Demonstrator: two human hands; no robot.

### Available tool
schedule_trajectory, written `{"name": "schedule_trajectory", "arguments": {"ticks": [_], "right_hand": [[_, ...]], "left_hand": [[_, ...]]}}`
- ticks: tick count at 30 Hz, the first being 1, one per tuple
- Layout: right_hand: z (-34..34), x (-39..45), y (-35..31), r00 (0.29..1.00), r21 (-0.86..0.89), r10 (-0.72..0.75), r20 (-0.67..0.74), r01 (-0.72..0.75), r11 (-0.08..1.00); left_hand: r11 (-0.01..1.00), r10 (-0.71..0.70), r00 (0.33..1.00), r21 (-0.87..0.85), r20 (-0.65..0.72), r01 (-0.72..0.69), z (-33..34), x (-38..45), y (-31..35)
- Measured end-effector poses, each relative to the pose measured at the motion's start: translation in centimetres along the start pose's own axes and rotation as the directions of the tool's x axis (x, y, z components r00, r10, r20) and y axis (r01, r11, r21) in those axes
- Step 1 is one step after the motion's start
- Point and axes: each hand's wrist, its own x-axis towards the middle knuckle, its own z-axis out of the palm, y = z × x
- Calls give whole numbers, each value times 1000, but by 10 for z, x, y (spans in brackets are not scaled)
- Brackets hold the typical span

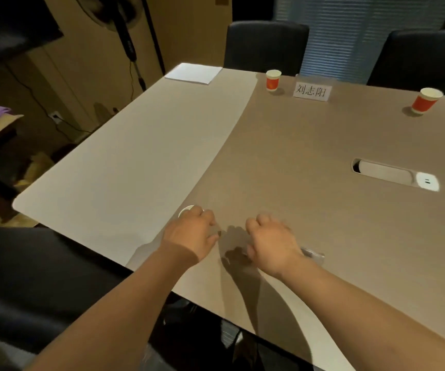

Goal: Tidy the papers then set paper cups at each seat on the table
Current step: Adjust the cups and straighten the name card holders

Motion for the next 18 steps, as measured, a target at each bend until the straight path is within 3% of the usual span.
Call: {"name": "schedule_trajectory", "arguments": {"ticks": [4, 8, 12, 15, 18], "right_hand": [[19, 25, 25, 981, -81, 164, 102, -156, 984], [39, 29, 40, 927, -100, 240, 290, -220, 970], [44, 29, 42, 935, -71, 227, 272, -216, 974], [43, 28, 39, 935, -72, 245, 258, -234, 970], [43, 29, 39, 927, -68, 267, 264, -258, 964]], "left_hand": [[990, -140, 990, 9, -16, 140, 11, 33, -28], [952, -302, 939, -5, 161, 307, 35, 51, -47], [910, -378, 899, -90, 221, 405, 53, 70, -60], [920, -344, 908, -110, 238, 377, 63, 83, -64], [964, -179, 955, -152, 238, 219, 69, 94, -67]]}}
